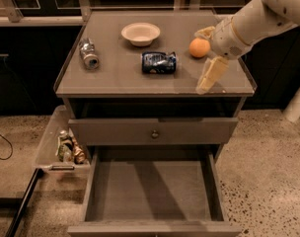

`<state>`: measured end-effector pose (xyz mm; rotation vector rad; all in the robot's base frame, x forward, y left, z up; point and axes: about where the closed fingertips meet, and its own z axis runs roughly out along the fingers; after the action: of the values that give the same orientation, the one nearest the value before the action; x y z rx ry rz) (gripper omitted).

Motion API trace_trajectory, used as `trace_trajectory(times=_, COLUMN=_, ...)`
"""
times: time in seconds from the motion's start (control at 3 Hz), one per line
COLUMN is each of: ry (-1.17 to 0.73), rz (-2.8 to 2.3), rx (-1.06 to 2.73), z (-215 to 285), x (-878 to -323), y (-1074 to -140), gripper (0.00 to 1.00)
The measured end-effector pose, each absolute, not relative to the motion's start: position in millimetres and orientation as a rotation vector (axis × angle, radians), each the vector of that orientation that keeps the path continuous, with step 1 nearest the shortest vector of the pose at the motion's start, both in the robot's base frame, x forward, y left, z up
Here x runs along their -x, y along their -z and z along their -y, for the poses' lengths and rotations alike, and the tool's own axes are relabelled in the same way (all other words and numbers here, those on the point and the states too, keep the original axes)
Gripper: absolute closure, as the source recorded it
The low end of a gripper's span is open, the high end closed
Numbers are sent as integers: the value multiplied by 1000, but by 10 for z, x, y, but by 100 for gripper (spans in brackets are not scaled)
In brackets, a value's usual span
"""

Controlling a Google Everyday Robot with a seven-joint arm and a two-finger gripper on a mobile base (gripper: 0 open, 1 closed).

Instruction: Place pepsi can into middle drawer

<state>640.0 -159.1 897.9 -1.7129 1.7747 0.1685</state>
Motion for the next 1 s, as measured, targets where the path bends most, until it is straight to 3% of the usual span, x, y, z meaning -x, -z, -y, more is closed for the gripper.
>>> trace_trajectory(times=0.67, ry=-438, rz=-1639, rx=1647, z=1259, x=-6808, y=-8974, gripper=0)
trace_trajectory(times=1.0, ry=-459, rz=-1644, rx=1639, z=1119, x=-6901, y=-8942, gripper=0)
